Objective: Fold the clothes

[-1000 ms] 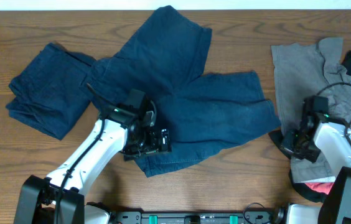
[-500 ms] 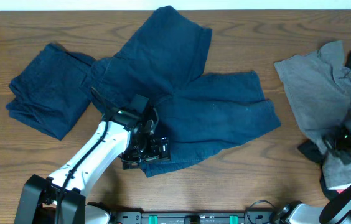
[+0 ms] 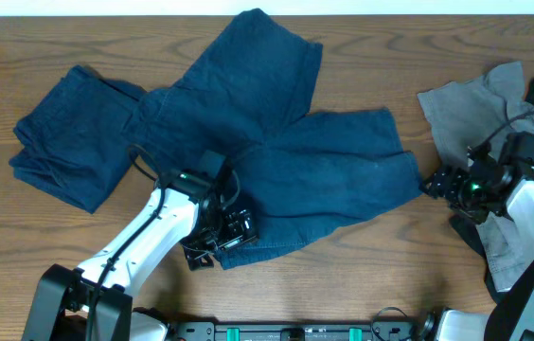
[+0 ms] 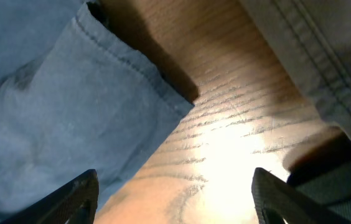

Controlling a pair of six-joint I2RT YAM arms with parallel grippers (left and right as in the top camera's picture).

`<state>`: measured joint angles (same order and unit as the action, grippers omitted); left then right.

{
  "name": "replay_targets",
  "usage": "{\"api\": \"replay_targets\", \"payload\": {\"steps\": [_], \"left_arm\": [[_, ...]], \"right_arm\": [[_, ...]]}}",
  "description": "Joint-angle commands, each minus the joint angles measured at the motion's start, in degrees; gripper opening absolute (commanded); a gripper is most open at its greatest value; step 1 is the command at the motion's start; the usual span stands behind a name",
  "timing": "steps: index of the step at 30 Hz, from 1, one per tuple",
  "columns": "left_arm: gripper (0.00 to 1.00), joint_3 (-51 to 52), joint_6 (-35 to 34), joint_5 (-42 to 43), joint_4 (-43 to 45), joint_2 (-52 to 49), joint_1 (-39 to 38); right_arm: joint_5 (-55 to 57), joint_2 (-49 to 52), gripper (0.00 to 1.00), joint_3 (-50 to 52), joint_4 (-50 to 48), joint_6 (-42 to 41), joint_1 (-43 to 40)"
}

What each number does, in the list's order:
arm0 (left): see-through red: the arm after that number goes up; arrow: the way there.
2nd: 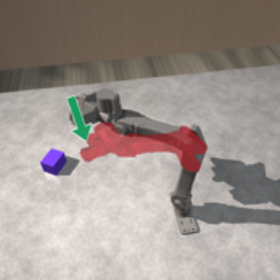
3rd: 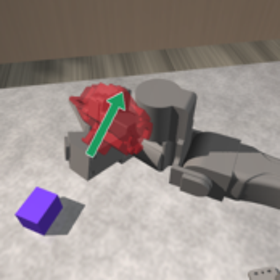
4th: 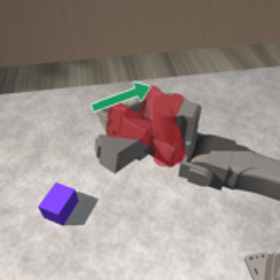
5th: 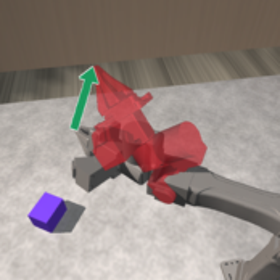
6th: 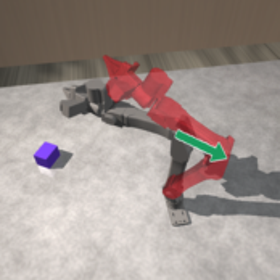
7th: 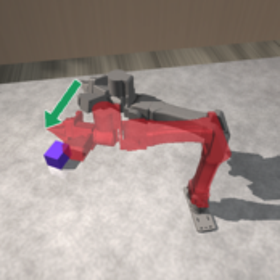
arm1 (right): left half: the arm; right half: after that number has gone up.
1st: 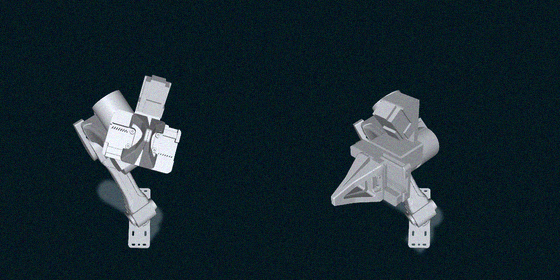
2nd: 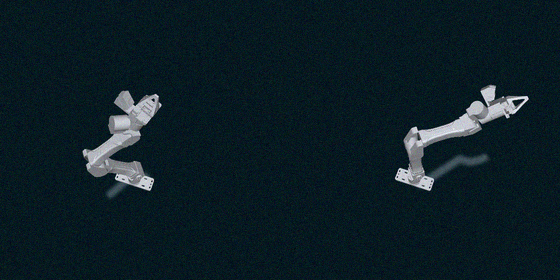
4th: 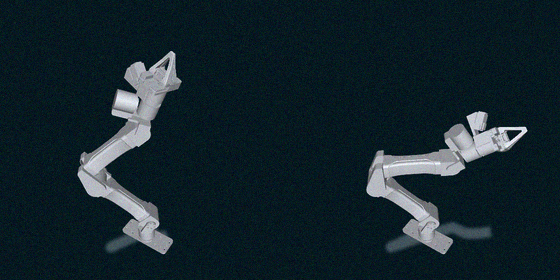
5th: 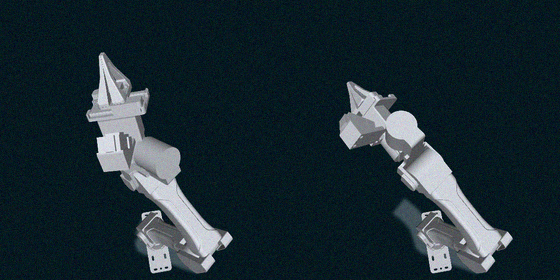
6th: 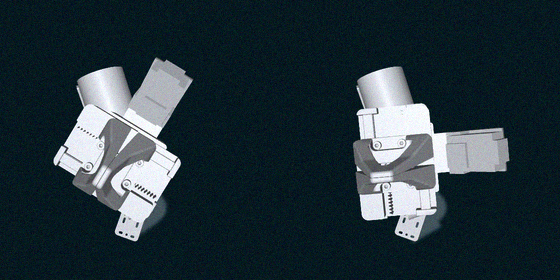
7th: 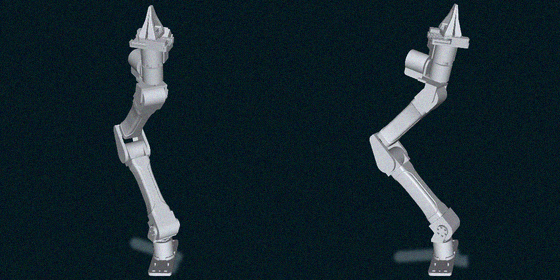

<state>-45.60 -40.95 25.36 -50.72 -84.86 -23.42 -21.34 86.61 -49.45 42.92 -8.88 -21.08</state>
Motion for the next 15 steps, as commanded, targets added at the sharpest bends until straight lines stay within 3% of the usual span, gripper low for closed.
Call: {"api": "replay_targets", "payload": {"steps": [1,5,11,15], "left_arm": [[0.98,3.23,-7.39,0.17,1.66,-0.44,-0.2],[0.99,5.57,-12.79,0.44,2.03,-0.44,-0.2],[0.93,6.43,-19.37,0.98,5.81,-0.44,-1.46],[0.88,6.8,-24.85,-2.29,10.93,-0.44,-4.98]], "right_arm": [[2.95,0.09,0.75,1.25,-0.96,-4.48,1.44],[2.93,0.09,0.73,2.05,-1.9,-6.99,1.66],[4.02,0.09,0.68,2.29,-2.05,-10.75,1.66],[10.32,0.09,0.71,2.29,-0.17,-18.8,2.6]]}}
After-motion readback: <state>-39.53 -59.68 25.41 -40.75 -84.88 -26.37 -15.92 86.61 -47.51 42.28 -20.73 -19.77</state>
